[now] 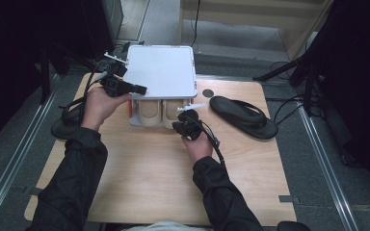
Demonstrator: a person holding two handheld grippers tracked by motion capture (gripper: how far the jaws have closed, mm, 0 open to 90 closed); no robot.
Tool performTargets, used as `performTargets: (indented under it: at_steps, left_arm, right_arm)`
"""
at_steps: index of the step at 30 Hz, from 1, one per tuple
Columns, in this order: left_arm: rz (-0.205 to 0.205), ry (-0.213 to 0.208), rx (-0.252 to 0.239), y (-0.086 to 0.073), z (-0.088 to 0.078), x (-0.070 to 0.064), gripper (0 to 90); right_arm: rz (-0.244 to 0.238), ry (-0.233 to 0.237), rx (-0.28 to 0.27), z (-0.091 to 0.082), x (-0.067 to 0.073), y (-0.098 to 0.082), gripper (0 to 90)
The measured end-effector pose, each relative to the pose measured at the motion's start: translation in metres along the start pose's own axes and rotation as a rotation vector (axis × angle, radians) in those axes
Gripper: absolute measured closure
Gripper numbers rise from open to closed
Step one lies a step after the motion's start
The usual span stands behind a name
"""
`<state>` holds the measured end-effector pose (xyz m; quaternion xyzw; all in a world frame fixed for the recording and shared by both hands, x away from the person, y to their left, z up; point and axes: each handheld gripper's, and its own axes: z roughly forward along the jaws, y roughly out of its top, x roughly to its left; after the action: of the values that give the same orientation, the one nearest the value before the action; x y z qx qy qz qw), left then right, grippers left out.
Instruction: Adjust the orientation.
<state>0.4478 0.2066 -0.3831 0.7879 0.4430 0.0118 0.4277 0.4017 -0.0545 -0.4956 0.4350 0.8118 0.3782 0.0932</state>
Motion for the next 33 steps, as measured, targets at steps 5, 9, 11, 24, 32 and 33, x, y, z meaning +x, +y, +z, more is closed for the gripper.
performTargets:
  at_steps: [5, 9, 11, 24, 32, 33]
  left_arm:
    - [-0.001, 0.000, -0.001, 0.000, 0.000, 0.000, 90.0]
    - [0.001, 0.003, 0.001, 0.000, 0.000, 0.000, 90.0]
    - [0.014, 0.011, 0.009, 0.001, -0.002, -0.001, 89.8]
    - [-0.024, 0.026, -0.035, 0.004, -0.031, -0.003, 55.1]
    - [-0.015, 0.040, -0.062, -0.003, -0.051, -0.002, 44.6]
    - [-0.020, 0.051, -0.067, -0.004, -0.055, -0.002, 44.4]
  right_arm:
    - [-0.002, -0.009, 0.004, 0.006, 0.000, 0.006, 90.0]
    - [0.020, -0.003, -0.002, 0.010, -0.004, 0.009, 90.0]
    - [0.031, 0.013, 0.009, 0.010, -0.005, 0.008, 90.0]
    - [-0.010, 0.104, -0.030, -0.035, 0.001, -0.013, 85.6]
    - [0.006, 0.168, -0.036, -0.057, -0.009, -0.031, 69.3]
    - [0.012, 0.183, -0.034, -0.058, -0.010, -0.032, 66.4]
